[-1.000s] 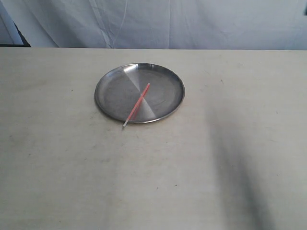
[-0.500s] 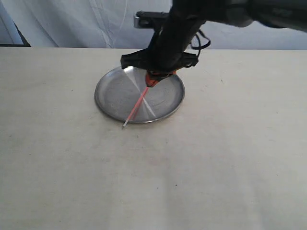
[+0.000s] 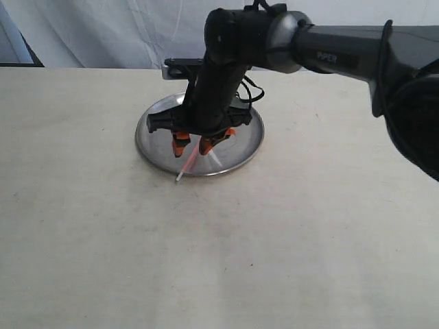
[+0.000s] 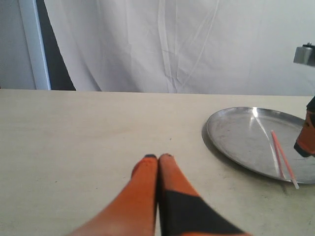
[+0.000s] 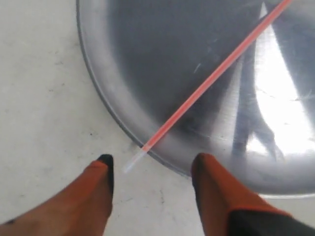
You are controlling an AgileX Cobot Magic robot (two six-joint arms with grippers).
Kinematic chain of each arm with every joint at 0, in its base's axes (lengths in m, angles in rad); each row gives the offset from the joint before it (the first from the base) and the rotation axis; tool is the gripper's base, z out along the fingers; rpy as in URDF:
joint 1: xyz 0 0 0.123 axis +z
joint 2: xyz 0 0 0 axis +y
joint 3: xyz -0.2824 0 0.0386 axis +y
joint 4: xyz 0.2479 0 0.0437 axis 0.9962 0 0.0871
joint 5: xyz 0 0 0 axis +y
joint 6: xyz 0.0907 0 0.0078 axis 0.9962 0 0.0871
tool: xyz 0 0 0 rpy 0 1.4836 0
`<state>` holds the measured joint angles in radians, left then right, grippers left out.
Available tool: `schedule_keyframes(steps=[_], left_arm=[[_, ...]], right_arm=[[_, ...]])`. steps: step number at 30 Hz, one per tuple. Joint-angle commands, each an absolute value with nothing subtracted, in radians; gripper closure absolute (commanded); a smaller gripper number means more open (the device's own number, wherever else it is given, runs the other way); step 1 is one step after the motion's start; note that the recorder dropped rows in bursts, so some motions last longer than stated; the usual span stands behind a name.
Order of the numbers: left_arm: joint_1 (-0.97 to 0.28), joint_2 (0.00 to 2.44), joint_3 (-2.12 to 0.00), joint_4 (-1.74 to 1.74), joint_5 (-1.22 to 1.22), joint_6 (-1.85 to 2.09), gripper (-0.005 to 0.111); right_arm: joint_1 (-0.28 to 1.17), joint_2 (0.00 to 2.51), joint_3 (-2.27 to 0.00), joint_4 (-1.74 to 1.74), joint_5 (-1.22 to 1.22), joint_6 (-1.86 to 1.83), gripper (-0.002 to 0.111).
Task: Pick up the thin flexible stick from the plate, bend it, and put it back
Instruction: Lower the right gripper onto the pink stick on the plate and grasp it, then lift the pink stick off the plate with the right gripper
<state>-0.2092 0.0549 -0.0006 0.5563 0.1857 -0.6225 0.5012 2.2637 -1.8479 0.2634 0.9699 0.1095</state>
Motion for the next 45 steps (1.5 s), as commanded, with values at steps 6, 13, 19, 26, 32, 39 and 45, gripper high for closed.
schedule_keyframes(steps=[6,13,19,26,32,39,45], left_arm=[[-0.212,0.047,0.0,0.563,0.181,-0.623,0.107],[-0.212,0.047,0.0,0.563,0.181,-0.623,0.107],[-0.212,0.047,0.0,0.57,0.181,-0.623,0.107],[-0.212,0.047,0.0,0.57,0.181,-0.623,0.107],[-0.212,0.047,0.0,0.57,0.181,-0.623,0.107],[-0.212,0.047,0.0,0.57,0.181,-0.623,0.107],[-0.212,0.047,0.0,0.57,0.181,-0.623,0.107]], right_arm=[[0.499,2.357,-1.897,0.253,0.925,0.177,0.06],[0.502,2.397,-1.946,0.25,0.916,0.216,0.06],[0.502,2.445,-1.971,0.242,0.961,0.239,0.06],[0.502,2.453,-1.971,0.227,0.947,0.235,0.079],[0.502,2.453,-1.971,0.247,0.95,0.114,0.109],[0.502,2.403,-1.971,0.197,0.947,0.103,0.109],[0.502,2.263,-1.971,-0.006,0.986,0.096,0.109]])
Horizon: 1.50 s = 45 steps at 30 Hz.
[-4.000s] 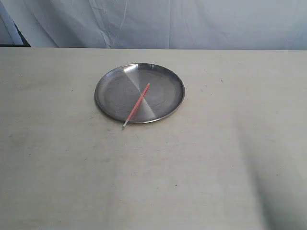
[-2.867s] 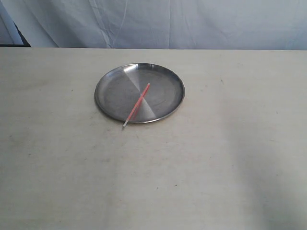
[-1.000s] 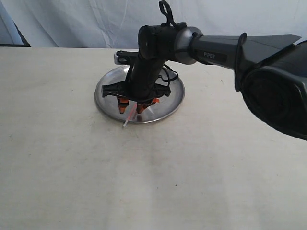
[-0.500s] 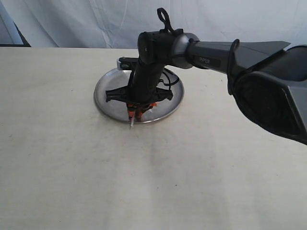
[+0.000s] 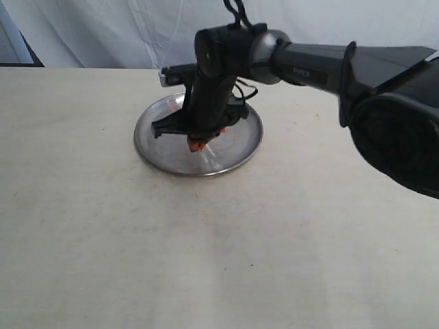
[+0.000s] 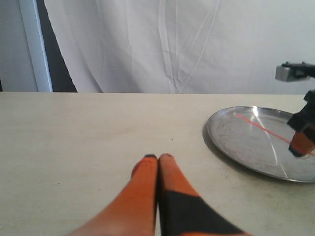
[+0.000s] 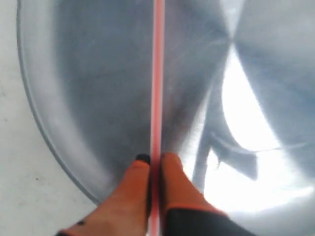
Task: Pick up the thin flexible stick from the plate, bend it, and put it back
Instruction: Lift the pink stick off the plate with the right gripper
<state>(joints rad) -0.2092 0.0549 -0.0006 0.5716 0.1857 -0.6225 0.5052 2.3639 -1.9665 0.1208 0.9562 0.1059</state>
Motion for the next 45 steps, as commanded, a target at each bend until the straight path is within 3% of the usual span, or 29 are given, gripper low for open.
schedule_keyframes(steps=[1,6,10,20,26,30,36,42,45], left_arm=[[-0.212,0.047,0.0,0.57,0.181,-0.623,0.107],[-0.212,0.047,0.0,0.57,0.181,-0.623,0.107],[-0.212,0.047,0.0,0.57,0.181,-0.623,0.107],[-0.212,0.047,0.0,1.001,0.171,-0.623,0.107],[-0.212,0.047,0.0,0.78,-0.235,-1.06,0.107],[-0.212,0.049,-0.014,0.547,-0.495,-1.198,0.107],[-0.212,0.238,-0.254,0.914,-0.505,-1.283,0.107],[-0.212,0.557,-0.357,1.061,-0.906,-1.34,0.107],[-0.212,0.751,-0.384,1.193,-1.019,-1.685,0.107]], right_arm=[[0.5,2.225,-1.965,-0.036,1.001,0.096,0.109],[0.5,2.006,-1.813,-0.078,0.987,0.078,0.109],[0.5,1.759,-1.504,-0.08,0.848,0.078,0.109],[0.5,1.297,-0.97,0.0,0.745,0.078,0.109],[0.5,1.03,-0.728,0.182,0.695,0.051,0.109],[0.5,0.889,-0.674,0.254,0.691,0.051,0.109],[0.5,0.8,-0.664,0.363,0.696,-0.008,0.109],[0.5,0.788,-0.664,0.473,0.747,-0.096,0.109],[0.5,0.78,-0.647,0.606,0.737,-0.203,0.109]])
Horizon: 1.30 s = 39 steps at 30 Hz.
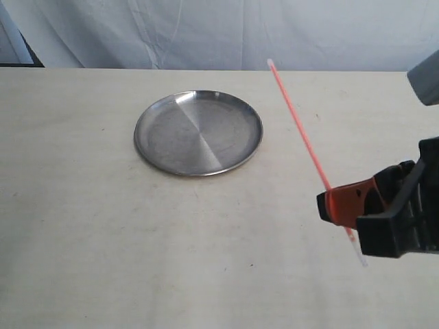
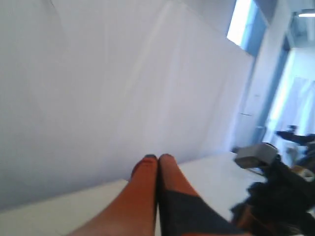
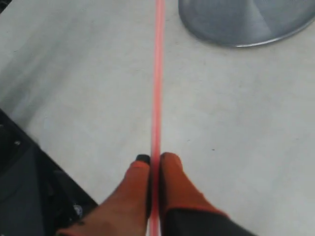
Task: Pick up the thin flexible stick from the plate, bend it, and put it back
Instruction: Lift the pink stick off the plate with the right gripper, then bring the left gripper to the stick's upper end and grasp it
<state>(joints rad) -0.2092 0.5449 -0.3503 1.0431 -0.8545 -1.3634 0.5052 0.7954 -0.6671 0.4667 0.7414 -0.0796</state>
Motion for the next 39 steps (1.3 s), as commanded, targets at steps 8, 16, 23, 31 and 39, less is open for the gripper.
schedule_keyframes(steps=[8,16,23,31,39], left_arm=[[-0.212,1.107,-0.395,1.302,-1.221,-1.891,0.094],[-0.286,1.129,-0.402,1.052,-1.221,-1.853,0.049],[-0.493,1.129,-0.48,1.017,-0.993,-1.851,0.047],[-0.639,1.129,-0.57,1.054,-0.713,-1.786,0.047],[-0.661,1.2,-0.64,1.05,-0.632,-1.787,0.047]], right_arm=[[0.5,0.732,-0.496,0.829,0.597,-0.367,0.109],[0.5,0.732,-0.475,0.932,0.51,-0.42,0.109],[0.502,0.818,-0.475,1.123,0.504,-0.613,0.109],[0.502,0.863,-0.475,1.291,0.527,-0.827,0.109],[0.502,0.863,-0.475,1.363,0.592,-0.898,0.109]])
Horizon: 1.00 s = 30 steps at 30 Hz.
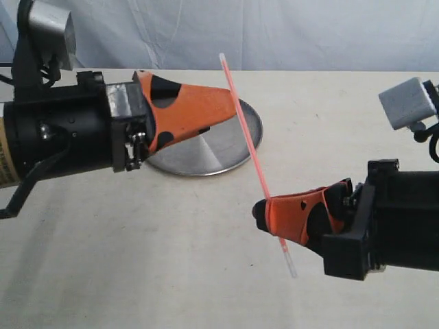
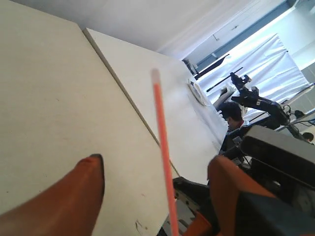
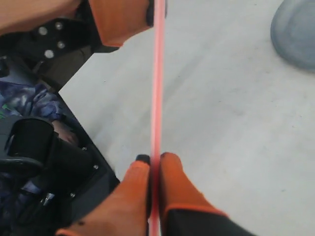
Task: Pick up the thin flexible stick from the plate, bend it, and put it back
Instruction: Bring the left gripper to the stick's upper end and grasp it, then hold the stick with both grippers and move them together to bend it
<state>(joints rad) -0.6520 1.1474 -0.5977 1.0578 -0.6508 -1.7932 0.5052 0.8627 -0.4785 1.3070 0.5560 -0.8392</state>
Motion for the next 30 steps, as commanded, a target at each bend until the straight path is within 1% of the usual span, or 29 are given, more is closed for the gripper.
schedule_keyframes(steps=[1,4,5,7,8,11,12,23,24,26,29,30], left_arm=[[-0.661,1.218,-0.651,1.045,-0.641,-1.787,0.047],[-0.661,1.284,-0.694,1.038,-0.708,-1.794,0.047],[-0.661,1.304,-0.708,1.038,-0.732,-1.796,0.049],[-0.661,1.331,-0.731,1.036,-0.758,-1.796,0.058],[-0.661,1.343,-0.739,1.036,-0.773,-1.796,0.066],[-0.661,1.361,-0.754,1.039,-0.82,-1.786,0.099],[-0.661,1.362,-0.757,1.039,-0.834,-1.761,0.106],[-0.661,1.362,-0.758,1.048,-0.843,-1.715,0.106],[-0.661,1.362,-0.758,1.048,-0.848,-1.715,0.106],[-0.661,1.362,-0.758,1.052,-0.862,-1.715,0.106],[-0.661,1.362,-0.758,1.054,-0.887,-1.715,0.107],[-0.661,1.362,-0.758,1.054,-0.894,-1.715,0.107]], right_arm=[[0.502,0.863,-0.475,1.372,0.597,-0.903,0.109],[0.502,0.865,-0.475,1.377,0.599,-0.907,0.109],[0.502,0.865,-0.475,1.377,0.599,-0.907,0.109],[0.502,0.865,-0.475,1.369,0.599,-0.907,0.109],[0.502,0.865,-0.475,1.366,0.604,-0.907,0.109],[0.502,0.865,-0.475,1.355,0.614,-0.907,0.109],[0.502,0.865,-0.475,1.353,0.614,-0.907,0.109],[0.502,0.865,-0.475,1.29,0.479,-0.907,0.109],[0.502,0.865,-0.475,1.29,0.479,-0.907,0.108],[0.502,0.865,-0.475,1.29,0.479,-0.907,0.1],[0.502,0.865,-0.475,1.288,0.479,-0.907,0.08],[0.502,0.865,-0.475,1.288,0.474,-0.907,0.071]])
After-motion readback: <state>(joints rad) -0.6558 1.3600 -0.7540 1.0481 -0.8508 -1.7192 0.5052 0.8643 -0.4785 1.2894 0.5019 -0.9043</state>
